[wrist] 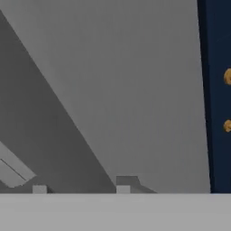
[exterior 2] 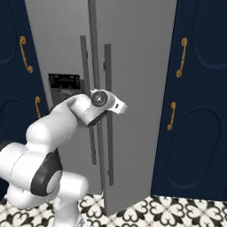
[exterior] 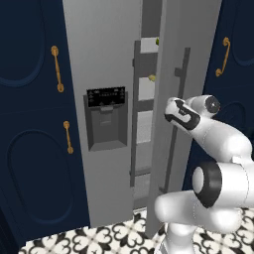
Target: Grab a lemon wedge from the fridge and one ice cube from the ice bowl, and put them in the glass of lemonade.
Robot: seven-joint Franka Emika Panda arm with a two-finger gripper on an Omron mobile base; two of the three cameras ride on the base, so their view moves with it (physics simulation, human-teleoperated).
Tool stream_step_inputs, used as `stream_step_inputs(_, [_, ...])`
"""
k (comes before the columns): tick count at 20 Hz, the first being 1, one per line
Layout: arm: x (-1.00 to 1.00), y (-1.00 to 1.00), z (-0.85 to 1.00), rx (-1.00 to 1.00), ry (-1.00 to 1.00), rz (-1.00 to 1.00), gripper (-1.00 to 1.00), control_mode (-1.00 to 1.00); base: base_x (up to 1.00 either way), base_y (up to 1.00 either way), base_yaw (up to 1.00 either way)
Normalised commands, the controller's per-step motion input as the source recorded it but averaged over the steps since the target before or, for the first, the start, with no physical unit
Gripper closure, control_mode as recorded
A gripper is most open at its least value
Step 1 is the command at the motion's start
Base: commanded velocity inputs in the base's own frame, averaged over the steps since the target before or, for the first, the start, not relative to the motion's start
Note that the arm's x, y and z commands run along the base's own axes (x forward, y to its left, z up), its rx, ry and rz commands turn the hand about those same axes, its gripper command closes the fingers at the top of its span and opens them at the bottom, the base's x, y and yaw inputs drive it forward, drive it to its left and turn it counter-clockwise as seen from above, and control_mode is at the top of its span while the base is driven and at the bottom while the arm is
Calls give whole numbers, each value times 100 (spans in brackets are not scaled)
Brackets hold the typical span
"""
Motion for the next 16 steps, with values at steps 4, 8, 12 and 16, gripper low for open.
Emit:
stream_step_inputs(4, [-44, -97, 13, 14, 7, -25, -100, -100, 0, 0, 0])
stream_step_inputs(8, [-49, -71, 39, 5, 7, -17, -100, -100, 0, 0, 0])
stream_step_inputs(12, [-96, -5, 67, 3, -7, 0, -100, -100, 0, 0, 0])
stream_step_inputs(16, [-87, 0, 100, -1, -7, 0, -100, -100, 0, 0, 0])
